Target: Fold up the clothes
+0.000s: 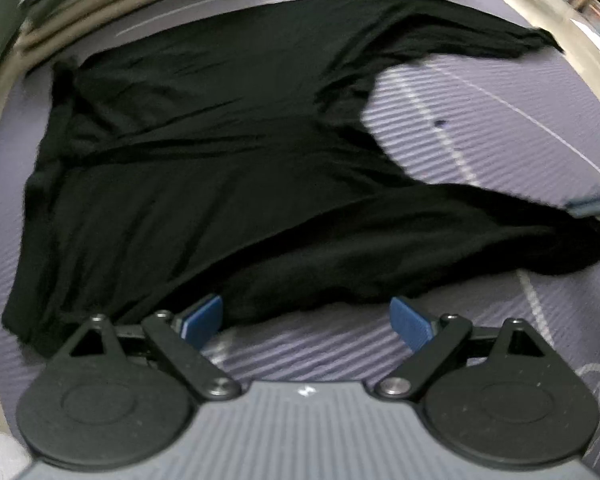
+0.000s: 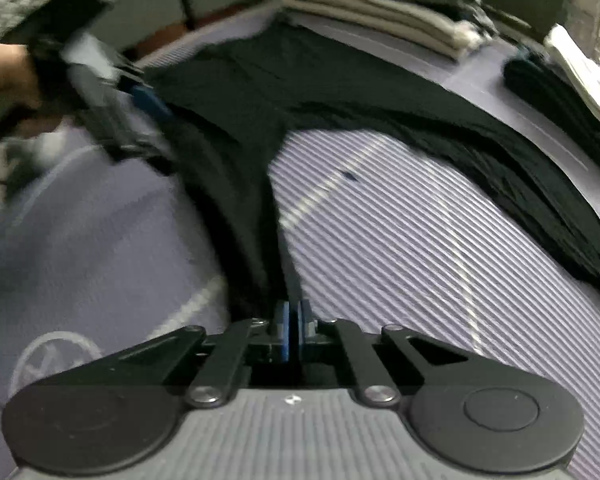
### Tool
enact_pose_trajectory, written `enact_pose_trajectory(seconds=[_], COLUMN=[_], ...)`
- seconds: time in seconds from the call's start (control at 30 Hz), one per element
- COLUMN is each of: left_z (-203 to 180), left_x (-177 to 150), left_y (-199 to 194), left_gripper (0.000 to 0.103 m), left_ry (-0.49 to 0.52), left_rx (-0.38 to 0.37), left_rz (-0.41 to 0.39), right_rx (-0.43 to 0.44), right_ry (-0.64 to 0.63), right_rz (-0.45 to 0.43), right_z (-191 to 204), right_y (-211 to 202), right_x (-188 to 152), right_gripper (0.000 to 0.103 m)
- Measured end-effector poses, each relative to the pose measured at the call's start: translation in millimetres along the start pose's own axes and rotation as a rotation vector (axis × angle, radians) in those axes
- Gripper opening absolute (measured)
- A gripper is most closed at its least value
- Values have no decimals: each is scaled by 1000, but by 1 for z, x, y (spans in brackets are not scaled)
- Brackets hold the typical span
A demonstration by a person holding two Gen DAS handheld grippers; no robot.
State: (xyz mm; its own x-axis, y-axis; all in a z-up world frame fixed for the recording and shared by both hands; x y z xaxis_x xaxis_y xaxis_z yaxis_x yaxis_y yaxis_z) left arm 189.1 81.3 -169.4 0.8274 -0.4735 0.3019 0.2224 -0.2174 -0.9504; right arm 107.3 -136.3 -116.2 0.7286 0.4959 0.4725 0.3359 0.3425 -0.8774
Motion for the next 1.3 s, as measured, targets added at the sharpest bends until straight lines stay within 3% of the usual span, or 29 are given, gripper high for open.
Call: enact_pose_trajectory(seconds=[0.17, 0.23, 0.3, 0.33, 0.4, 0.73, 0.93, 1.03, 1.3], left_z=[30, 38, 41, 41, 39, 11, 0, 0, 15], left_x=[1, 2, 3, 4, 6, 12, 12, 11, 5], left_y=[-7, -11, -13, -13, -13, -7, -3, -1, -3], left_gripper=[92, 92, 92, 92, 92, 92, 92, 92, 92], left_ry=[-142, -177, -196, -198, -192, -77, -45, -43, -139], left_rx=[27, 42, 42, 42, 38, 3, -20, -17, -59], left_rz=[-10, -19, -25, -26, -28, -33, -27, -17, 17], right_rx=[98, 53, -20, -58, -116, -136, -145, -139, -49], right_ry=[-94, -115, -100, -78, -19, 27, -6, -33, -28], right_rz=[47, 58, 48, 33, 0, 2, 35, 35, -8], right_z=[30, 31, 21, 12, -8, -24, -23, -23, -8], right_y=[-3, 0, 3, 3, 4, 34, 56, 57, 30], right_x=[-21, -23, -19, -16, -7, 12, 15, 17, 17], right_gripper=[0, 5, 19, 27, 27, 27, 25, 2, 0])
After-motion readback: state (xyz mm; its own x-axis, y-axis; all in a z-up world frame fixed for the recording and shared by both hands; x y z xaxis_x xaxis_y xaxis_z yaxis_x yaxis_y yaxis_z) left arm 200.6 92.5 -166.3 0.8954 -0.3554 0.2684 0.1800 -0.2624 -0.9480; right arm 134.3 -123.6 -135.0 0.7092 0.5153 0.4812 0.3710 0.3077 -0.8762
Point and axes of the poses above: each gripper's, at about its wrist camera, not at the fingertips, and y roughly the way its jaws point, z to its left, x to its top, the point moved 7 cm from there along y, roughly the way its jaws point, and after that the axes turned 1 degree about z, right-handed, at the moved point
